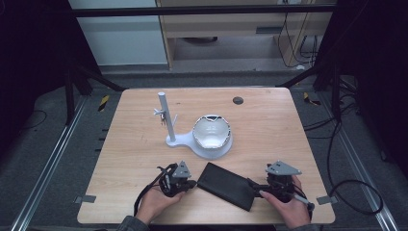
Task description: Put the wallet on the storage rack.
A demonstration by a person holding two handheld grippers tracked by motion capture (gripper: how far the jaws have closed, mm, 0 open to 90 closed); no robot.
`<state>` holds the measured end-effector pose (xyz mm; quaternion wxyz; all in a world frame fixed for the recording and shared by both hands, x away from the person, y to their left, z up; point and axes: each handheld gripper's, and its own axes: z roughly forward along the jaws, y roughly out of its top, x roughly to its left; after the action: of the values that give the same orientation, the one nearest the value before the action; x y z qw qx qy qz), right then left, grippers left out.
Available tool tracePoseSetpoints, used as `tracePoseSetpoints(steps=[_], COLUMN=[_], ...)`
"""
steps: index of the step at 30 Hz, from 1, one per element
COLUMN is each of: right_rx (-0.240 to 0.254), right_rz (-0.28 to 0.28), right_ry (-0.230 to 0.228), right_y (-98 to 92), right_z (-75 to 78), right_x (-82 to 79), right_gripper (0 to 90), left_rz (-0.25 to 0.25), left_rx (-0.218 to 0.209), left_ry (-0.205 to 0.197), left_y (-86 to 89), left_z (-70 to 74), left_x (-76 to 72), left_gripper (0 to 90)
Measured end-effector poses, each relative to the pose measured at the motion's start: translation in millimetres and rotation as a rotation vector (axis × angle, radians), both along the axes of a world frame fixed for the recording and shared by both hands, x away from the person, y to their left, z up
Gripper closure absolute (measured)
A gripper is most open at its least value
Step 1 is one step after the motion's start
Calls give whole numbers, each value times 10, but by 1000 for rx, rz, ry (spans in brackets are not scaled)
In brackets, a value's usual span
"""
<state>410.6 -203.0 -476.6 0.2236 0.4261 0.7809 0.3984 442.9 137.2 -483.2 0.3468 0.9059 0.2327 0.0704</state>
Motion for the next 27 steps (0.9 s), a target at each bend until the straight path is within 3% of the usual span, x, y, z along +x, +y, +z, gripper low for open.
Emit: tracePoseSetpoints(steps=[4,11,17,27], right_rx=[0,-53,-79,-149], right_rz=[86,183,204,212], right_ry=[10,16,17,16], right_y=[253,677,814,863], right_z=[26,26,74,90], right_x=[-44,-109,-108,-85], right_gripper=[88,86,84,110], left_rz=[8,4,2,-17], left_rx=[-31,-59,-58,-40], left_ry=[9,14,7,17], left_y=[-1,-48,-115,-251], left_z=[6,36,122,219], left_x=[1,23,75,170], left_gripper=[897,883,866,842])
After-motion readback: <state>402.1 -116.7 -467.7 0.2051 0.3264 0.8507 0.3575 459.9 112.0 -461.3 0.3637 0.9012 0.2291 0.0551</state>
